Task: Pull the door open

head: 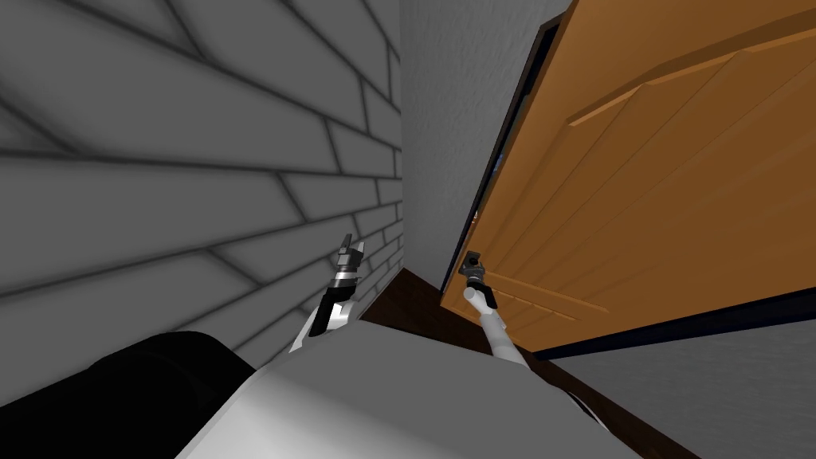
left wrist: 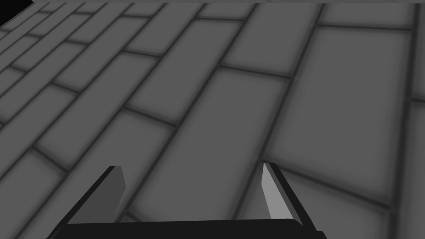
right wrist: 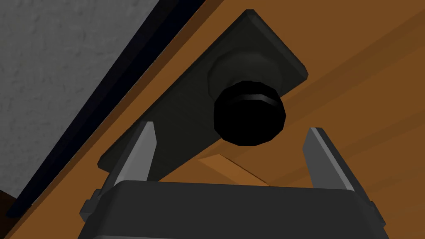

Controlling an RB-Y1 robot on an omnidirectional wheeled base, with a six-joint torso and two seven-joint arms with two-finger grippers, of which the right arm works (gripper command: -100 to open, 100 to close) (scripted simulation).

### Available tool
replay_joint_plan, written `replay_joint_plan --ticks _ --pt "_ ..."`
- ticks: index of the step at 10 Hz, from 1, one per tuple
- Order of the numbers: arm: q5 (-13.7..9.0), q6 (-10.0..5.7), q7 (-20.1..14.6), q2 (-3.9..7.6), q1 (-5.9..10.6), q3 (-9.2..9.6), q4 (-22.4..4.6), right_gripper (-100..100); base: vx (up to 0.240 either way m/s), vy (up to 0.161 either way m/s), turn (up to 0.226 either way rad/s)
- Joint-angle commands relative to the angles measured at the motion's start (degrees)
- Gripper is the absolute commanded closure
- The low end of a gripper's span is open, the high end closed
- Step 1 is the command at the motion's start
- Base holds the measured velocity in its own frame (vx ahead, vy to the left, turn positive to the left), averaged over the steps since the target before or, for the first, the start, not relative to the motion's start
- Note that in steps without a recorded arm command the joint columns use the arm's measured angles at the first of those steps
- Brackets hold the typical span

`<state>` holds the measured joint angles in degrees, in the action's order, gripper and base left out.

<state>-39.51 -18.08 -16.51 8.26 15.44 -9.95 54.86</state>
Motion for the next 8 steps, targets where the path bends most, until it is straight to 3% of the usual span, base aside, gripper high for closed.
replay_joint_plan --ticks 1,8 --pt "-0.22 -0.35 -2.25 -0.16 -0.01 0.07 0.07 -100 -0.052 -0.033 0.024" --pt "-1.59 -2.58 -11.72 -1.50 -0.28 0.75 0.35 -100 -0.045 -0.024 0.043"
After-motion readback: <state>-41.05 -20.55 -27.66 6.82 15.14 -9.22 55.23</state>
